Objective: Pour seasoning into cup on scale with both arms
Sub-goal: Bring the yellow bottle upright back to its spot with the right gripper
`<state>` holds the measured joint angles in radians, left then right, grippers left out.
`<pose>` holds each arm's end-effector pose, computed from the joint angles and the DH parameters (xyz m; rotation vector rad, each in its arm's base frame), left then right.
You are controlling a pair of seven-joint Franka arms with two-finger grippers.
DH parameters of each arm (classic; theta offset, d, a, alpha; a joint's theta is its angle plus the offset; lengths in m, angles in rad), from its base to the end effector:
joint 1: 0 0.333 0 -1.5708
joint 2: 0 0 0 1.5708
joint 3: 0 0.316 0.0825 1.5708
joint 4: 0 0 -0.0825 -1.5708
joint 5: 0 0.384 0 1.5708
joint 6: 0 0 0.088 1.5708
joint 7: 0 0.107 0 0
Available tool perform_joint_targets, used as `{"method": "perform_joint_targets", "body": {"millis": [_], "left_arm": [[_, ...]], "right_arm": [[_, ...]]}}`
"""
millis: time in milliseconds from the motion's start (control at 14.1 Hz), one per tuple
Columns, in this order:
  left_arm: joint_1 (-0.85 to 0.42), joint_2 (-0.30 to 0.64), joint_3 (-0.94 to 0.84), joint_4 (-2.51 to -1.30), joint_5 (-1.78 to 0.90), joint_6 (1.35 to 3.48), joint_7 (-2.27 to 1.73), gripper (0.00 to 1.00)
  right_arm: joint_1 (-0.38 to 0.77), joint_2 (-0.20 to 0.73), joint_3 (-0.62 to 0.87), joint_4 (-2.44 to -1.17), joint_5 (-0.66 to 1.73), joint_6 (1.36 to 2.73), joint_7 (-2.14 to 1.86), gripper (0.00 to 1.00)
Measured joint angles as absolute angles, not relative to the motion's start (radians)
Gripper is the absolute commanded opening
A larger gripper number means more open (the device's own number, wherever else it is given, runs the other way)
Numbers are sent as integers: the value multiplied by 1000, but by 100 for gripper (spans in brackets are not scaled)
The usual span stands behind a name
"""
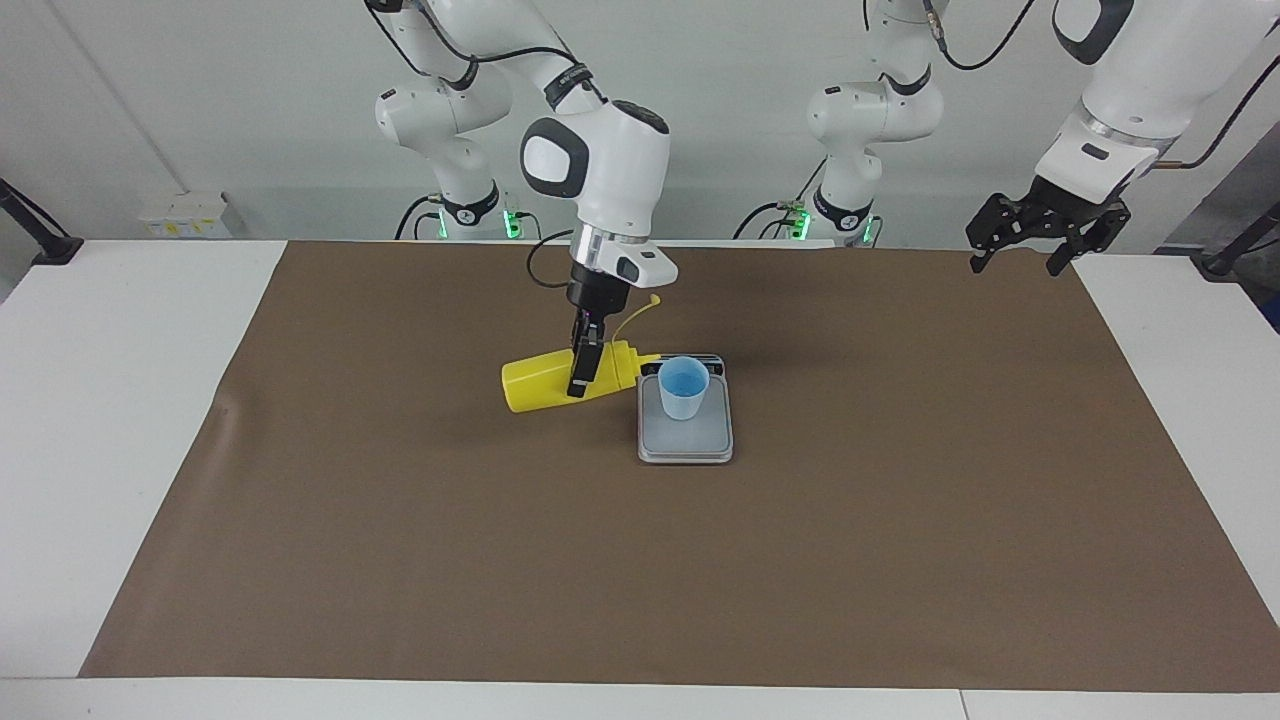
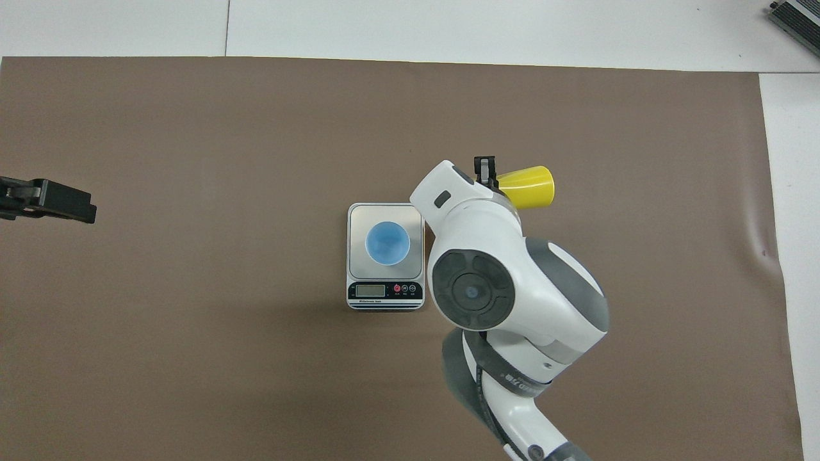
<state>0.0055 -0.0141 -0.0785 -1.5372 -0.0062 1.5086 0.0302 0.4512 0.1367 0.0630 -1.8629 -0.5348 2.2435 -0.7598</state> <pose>0.5426 -0.0407 0.6426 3.1325 -0.1623 -0.0230 0.5489 0.2914 0.4713 1.8906 1.8683 0.2471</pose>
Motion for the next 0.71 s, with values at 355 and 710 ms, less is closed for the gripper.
{"method": "perform_joint_targets", "body": {"millis": [355, 710], "left_arm": [[6, -14, -78, -1537, -6, 1509, 30, 100], [6, -14, -78, -1537, -6, 1508, 30, 100]], "right_arm": [[264, 109, 58, -1868, -96, 2286, -1089, 0], [136, 85, 56, -1953, 350, 2287, -1247, 0]]}}
